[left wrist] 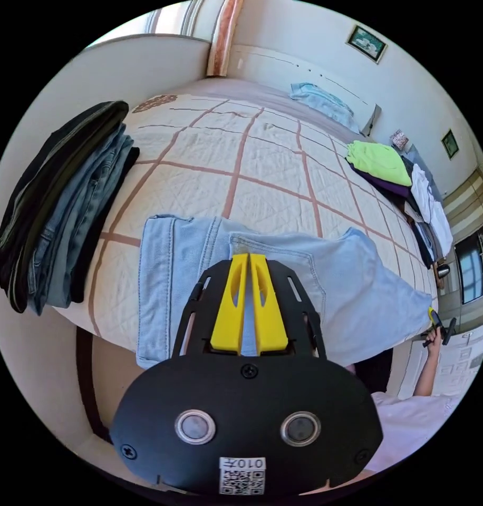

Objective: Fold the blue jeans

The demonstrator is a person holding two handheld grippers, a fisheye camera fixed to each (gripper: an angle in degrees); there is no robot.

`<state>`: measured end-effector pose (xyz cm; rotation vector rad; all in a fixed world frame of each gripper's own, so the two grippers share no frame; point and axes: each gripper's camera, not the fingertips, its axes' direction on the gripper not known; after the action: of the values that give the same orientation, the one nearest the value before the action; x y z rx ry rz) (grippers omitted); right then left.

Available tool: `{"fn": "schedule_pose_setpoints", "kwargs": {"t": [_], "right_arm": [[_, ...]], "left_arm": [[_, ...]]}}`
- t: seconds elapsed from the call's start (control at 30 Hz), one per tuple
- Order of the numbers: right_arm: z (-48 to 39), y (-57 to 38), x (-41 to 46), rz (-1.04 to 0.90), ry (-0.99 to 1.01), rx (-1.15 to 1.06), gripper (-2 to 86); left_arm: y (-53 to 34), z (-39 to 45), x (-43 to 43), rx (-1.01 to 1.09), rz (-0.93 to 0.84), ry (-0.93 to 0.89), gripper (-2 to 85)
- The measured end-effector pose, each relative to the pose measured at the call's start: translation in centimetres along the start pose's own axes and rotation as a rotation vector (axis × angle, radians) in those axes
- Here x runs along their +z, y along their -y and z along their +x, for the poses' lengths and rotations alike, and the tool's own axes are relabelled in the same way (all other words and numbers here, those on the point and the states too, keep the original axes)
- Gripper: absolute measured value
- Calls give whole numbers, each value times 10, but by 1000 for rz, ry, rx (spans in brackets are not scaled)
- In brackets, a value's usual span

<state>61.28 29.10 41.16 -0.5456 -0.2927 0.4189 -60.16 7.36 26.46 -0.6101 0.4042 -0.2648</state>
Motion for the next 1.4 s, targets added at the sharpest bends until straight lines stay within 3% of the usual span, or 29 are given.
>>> {"fn": "schedule_pose_setpoints", "kwargs": {"t": [0.1, 0.2, 0.3, 0.4, 0.47, 0.8, 0.93, 1.1, 1.17, 1.23, 1.3, 1.4], "right_arm": [[-8, -5, -21, 118, -10, 22, 102], [-13, -2, -20, 109, 17, 24, 97], [-21, 3, -9, 50, 22, -5, 97], [-27, 5, -2, 24, 40, -25, 98], [-27, 5, 1, 18, 23, -20, 98], [8, 40, 5, 26, -44, 67, 96], [13, 54, 40, -119, -12, 21, 92], [28, 53, 18, 7, 14, 21, 89], [36, 46, -1, 109, 39, 34, 91], [47, 48, 7, 40, 50, 41, 90], [60, 51, 32, -93, 30, 11, 91], [75, 36, -13, 140, 115, 89, 96]], "left_arm": [[0, 12, -24, 46, 90, 129, 15], [9, 19, -30, 83, 104, 187, 16], [26, 25, -12, 73, 44, 263, 18], [37, 42, 17, 167, -38, 169, 13], [37, 62, 31, 249, -40, 253, 7], [65, 65, 79, 189, -244, 439, 0], [54, 70, 80, 140, -168, 428, 0], [15, 102, 38, 251, -17, 494, 6], [-18, 125, 6, 252, 58, 414, 12], [-47, 152, -2, 327, 89, 296, 13], [-72, 182, 14, 451, 12, 217, 10], [-100, 200, 67, 475, -159, 207, 8]]}}
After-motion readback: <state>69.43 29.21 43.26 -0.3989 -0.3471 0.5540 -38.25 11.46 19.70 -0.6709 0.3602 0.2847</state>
